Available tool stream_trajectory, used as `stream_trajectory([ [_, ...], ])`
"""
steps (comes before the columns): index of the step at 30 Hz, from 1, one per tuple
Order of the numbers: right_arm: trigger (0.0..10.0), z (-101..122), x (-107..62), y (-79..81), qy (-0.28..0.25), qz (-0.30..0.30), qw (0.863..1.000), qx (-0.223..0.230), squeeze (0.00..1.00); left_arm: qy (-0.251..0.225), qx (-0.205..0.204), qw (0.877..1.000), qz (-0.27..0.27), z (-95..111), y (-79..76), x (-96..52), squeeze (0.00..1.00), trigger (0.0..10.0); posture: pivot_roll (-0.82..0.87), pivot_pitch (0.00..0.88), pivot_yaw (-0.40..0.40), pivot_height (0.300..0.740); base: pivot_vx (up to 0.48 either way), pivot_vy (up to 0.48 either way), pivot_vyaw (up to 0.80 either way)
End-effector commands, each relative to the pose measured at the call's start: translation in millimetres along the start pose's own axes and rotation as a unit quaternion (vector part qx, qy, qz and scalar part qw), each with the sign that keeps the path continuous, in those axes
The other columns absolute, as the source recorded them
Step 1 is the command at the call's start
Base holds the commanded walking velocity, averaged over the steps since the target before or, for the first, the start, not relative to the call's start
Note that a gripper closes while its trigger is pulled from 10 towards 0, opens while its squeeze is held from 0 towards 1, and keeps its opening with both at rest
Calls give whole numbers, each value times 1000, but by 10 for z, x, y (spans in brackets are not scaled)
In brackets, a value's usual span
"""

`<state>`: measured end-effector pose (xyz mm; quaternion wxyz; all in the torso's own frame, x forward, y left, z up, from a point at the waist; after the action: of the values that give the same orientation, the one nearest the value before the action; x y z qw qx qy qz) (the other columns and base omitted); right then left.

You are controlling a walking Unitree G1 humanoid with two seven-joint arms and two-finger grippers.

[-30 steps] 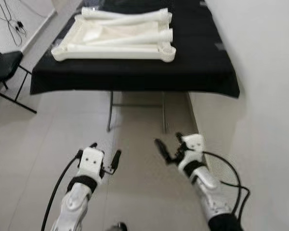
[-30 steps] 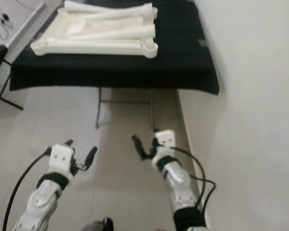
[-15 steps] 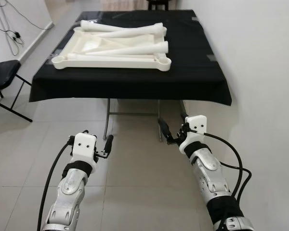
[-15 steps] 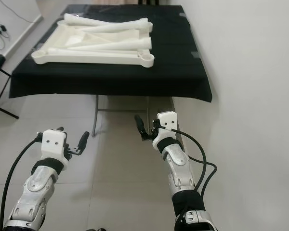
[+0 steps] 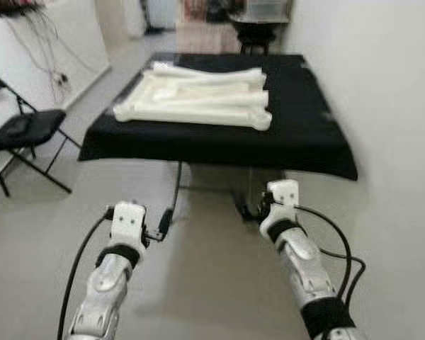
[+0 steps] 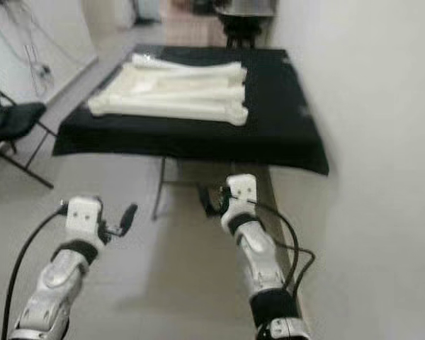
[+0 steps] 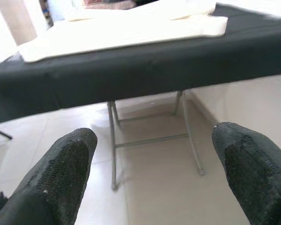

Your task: Building children table

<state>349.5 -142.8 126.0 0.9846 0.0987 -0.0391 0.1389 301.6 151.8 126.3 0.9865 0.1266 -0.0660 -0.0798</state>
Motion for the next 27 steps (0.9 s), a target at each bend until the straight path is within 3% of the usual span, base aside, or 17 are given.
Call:
stream_trajectory([
  [1,10000,12,32,90,-7,20,1000,10,0,12,-3,1000,6,-38,49,-24,0,10000,-5,83,-13,740,300,0,800],
  [5,10000,129,113,134,-21,25,999,18,0,-2,-7,1000,0,40,30,3,0,10000,-4,84,-17,740,299,0,200],
  [27,10000,435,223,164,-62,44,997,18,0,-32,-10,999,-14,262,51,70,0,10000,4,104,-14,740,298,0,0],
])
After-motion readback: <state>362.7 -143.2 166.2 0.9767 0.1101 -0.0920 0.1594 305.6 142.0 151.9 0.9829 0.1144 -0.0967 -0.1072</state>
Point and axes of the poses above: a point about 5 cm out from each wrist's last joint towards the gripper, its own x axis pointing out of the wrist towards the gripper, its own z axis along the axis of the wrist's last joint, y = z × x, the point moved 1 cm from there along x, pointing out of the wrist towards the gripper, and after that the axes turned 11 degrees about x, right-handed, at the moved point
